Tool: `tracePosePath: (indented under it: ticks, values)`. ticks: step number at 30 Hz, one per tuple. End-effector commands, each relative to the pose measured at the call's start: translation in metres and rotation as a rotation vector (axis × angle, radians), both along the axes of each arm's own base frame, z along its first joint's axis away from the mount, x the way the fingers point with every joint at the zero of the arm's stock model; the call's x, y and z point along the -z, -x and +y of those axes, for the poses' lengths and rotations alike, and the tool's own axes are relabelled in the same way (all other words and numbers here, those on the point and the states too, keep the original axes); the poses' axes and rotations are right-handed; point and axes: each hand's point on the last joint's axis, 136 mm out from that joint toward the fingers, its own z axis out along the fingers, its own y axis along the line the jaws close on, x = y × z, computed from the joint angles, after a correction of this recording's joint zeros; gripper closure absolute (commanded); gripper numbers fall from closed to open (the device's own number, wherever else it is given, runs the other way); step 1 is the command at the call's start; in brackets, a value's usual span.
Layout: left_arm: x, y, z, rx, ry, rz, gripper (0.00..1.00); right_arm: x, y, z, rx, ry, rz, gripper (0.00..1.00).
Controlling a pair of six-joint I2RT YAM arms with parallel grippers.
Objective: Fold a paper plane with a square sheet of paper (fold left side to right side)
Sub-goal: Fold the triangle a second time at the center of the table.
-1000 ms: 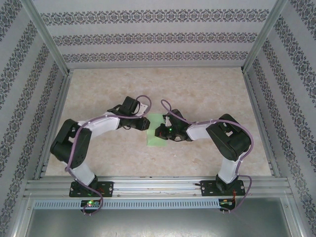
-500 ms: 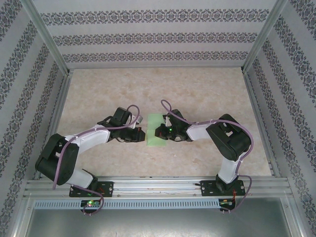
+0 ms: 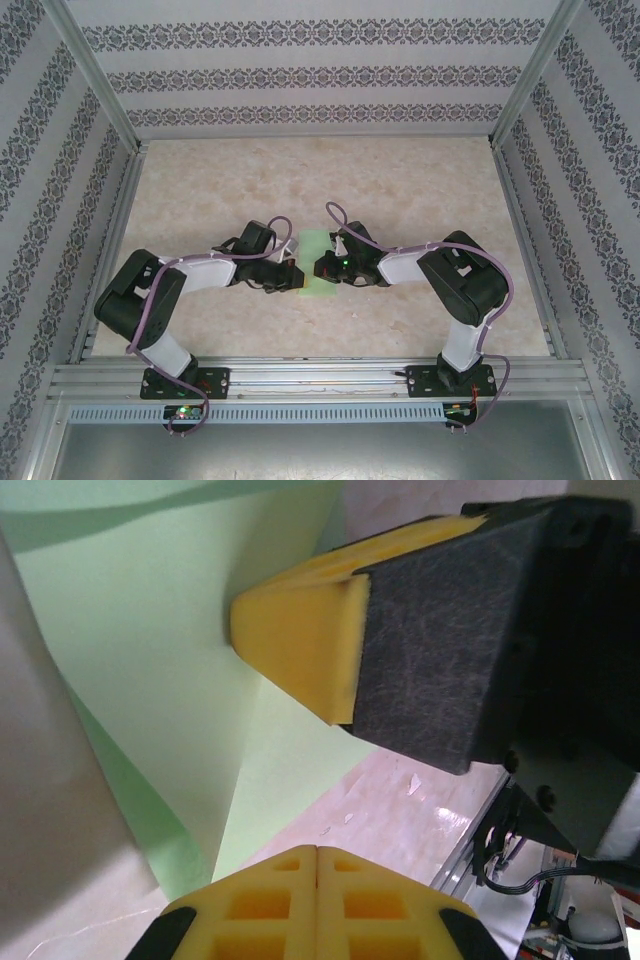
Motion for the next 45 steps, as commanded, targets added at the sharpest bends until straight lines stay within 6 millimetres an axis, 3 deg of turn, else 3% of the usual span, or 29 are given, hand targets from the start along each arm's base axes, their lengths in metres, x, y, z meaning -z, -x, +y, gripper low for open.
tracePosePath:
  ticks: [1,20,39,45]
  values:
    - [-0.009,-0.008,-0.013,0.025,0.041,-0.033,0.97,0.03,0.024,-0.014,-0.018,0.098,0.08,1.0]
    - [0.03,-0.005,0.002,0.034,-0.102,-0.005,0.98,0.031,0.024,-0.013,-0.025,0.101,0.086,1.0]
    - [0.042,-0.001,0.012,0.034,-0.17,-0.006,0.99,0.032,0.025,-0.012,-0.031,0.1,0.09,1.0]
    - [0.049,0.003,0.014,0.032,-0.172,0.01,0.99,0.018,0.019,-0.003,-0.048,0.058,0.066,1.0]
